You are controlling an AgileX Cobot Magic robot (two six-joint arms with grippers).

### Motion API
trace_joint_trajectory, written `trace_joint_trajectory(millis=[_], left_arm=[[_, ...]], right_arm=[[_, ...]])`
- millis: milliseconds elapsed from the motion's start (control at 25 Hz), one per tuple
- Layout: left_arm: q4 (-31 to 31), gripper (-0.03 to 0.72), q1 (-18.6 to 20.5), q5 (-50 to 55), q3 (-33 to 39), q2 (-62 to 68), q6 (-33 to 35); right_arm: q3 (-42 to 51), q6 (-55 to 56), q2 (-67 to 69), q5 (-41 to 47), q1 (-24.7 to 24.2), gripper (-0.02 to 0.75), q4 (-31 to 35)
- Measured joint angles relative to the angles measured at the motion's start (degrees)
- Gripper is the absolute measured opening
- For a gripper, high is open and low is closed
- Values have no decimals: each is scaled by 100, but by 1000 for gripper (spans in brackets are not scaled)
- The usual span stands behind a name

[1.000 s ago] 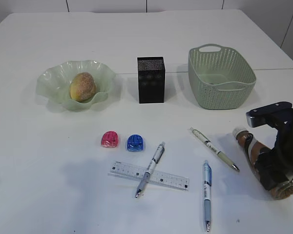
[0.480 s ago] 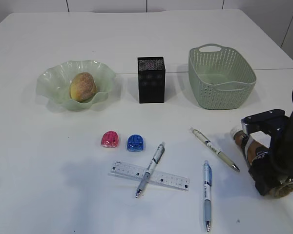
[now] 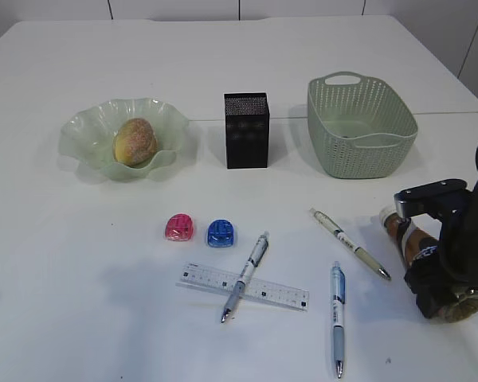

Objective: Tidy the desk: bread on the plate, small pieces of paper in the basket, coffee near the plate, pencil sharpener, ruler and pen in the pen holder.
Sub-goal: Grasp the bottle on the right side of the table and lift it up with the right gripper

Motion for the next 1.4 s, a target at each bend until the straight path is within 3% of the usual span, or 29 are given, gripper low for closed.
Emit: trace_joint_trajectory(millis=[720,1400], left_arm=[[0,384,0,0,0,0,0],[0,384,0,0,0,0,0]], right_arm=[[0,12,-52,0,0,503,0],[43,28,-1091,4,0,500,196]])
